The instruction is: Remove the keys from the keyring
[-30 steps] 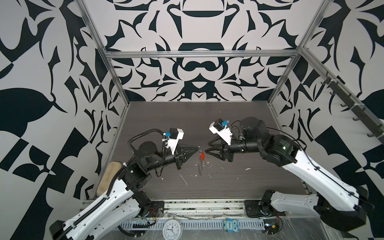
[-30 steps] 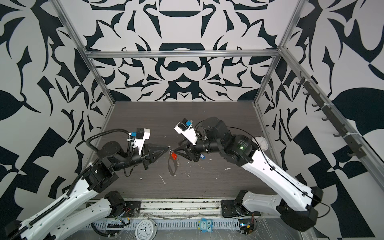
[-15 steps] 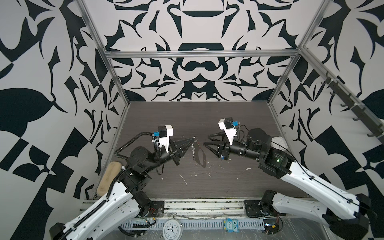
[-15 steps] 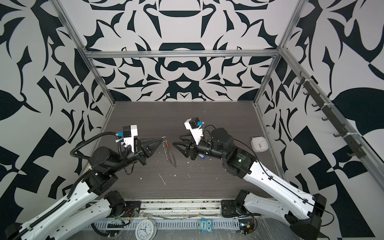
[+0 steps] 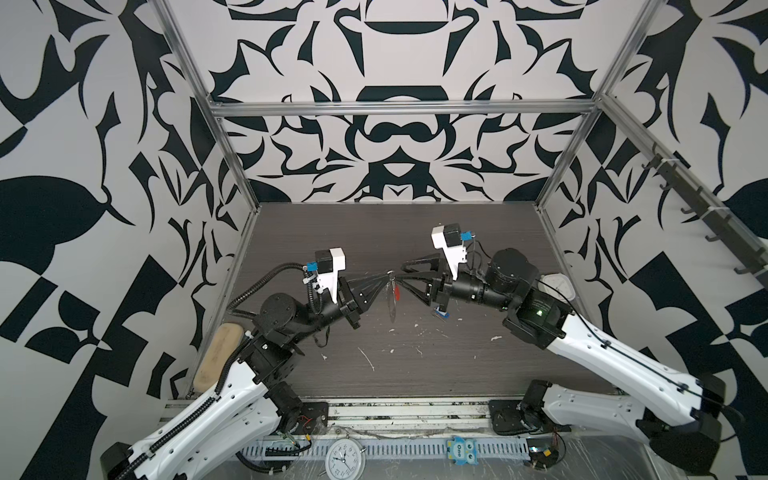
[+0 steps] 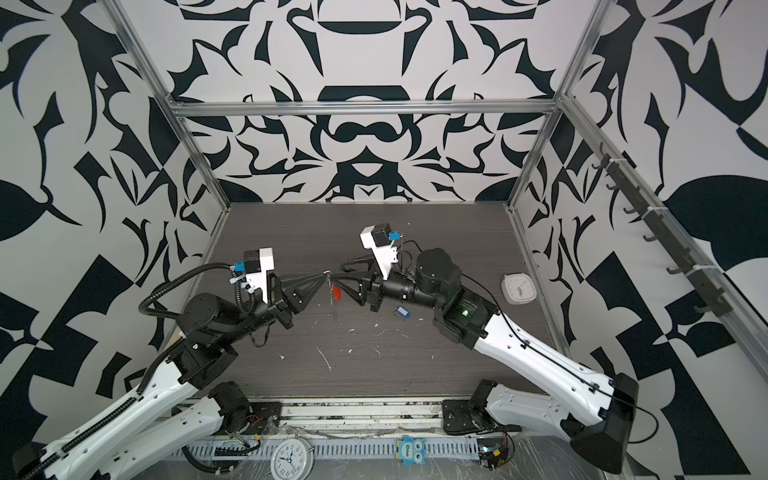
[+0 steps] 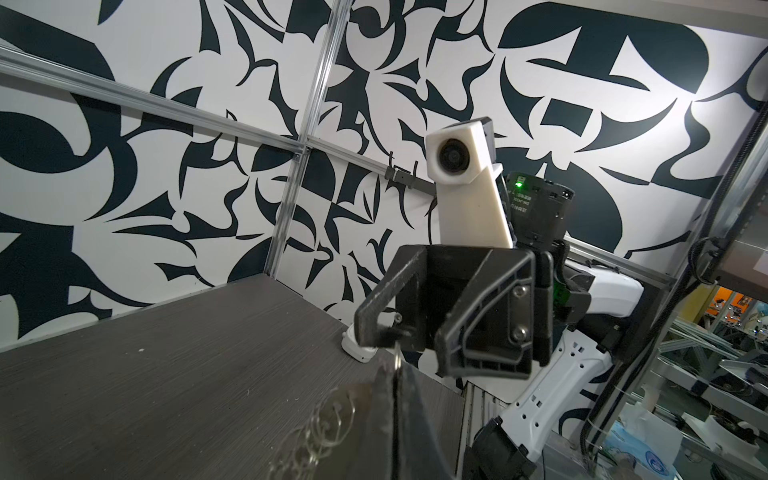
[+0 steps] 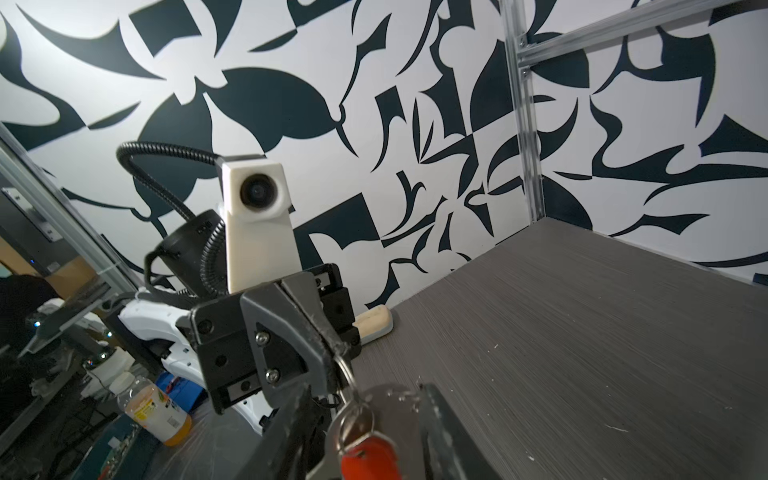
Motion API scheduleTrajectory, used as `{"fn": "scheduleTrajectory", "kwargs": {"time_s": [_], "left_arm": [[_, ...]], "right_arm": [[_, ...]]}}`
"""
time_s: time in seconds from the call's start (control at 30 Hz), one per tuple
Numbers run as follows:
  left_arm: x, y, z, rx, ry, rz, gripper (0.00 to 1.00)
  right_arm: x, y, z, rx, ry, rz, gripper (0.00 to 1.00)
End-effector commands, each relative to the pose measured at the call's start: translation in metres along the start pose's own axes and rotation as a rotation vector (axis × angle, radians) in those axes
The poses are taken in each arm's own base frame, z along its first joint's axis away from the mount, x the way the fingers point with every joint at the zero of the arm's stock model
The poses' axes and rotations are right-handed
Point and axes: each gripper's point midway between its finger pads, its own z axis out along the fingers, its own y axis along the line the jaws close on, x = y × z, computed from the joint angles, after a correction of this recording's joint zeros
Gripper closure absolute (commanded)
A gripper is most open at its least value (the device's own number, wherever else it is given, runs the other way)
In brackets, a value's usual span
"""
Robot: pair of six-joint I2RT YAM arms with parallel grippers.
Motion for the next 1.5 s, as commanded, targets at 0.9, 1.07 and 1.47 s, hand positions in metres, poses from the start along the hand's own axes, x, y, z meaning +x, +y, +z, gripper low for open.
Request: {"fn": "scheduleTrajectory", "kwargs": {"time_s": [0.9, 1.07, 1.47], "left_arm": [[0.004, -0.002, -0.021, -0.058, 0.061, 0.003, 0.52], [0.021, -0.012, -0.015, 0.0, 0.207, -0.031, 0.52], [0.047, -0.018, 0.005, 0.099, 0.361, -0.095, 0.56]], "right_arm": [[-0.003, 0.029, -0.023, 0.006, 0.334, -0.111, 1.0], [0.018, 0.025, -0.031, 0.013, 0.54, -0.159, 1.0], [0.033, 0.027, -0.037, -0.01, 0.666, -0.215, 1.0]]}}
